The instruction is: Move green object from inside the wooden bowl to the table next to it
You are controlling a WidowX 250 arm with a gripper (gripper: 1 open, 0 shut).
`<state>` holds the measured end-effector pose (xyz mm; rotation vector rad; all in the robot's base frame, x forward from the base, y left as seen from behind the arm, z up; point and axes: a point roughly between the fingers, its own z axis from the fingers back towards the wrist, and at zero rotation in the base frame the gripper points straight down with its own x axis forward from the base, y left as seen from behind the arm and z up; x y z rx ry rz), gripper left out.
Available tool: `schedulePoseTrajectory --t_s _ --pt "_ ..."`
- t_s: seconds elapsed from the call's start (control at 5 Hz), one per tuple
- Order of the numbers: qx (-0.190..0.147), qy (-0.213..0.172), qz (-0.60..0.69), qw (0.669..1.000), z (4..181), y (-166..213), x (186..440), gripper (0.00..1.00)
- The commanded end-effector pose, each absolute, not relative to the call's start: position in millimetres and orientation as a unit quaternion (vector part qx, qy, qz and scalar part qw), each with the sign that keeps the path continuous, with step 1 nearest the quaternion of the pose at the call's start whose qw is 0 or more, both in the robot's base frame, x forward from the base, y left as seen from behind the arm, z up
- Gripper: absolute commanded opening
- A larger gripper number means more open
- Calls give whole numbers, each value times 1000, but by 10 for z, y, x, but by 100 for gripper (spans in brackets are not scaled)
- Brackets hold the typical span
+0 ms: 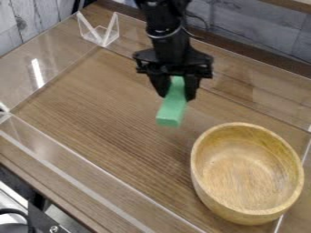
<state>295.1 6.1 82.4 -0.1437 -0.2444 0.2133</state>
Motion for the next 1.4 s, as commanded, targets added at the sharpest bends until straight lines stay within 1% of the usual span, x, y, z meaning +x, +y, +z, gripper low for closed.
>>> schedulePoseTrajectory --t_s 0.0,0.2,0.4,0.6,0.8,1.0,1.2 --pt "-67 -157 98 981 1135 1 3154 0" --pt "-64 -164 71 982 1261 52 3334 0" --pt "-62 -160 33 985 1208 307 3493 0" --pt "-56 -156 8 986 1111 560 3616 0" --pt "-48 -151 12 987 962 641 3675 0" --pt "-44 -149 20 988 856 721 3748 0" --pt "-41 -147 44 987 775 788 3776 100"
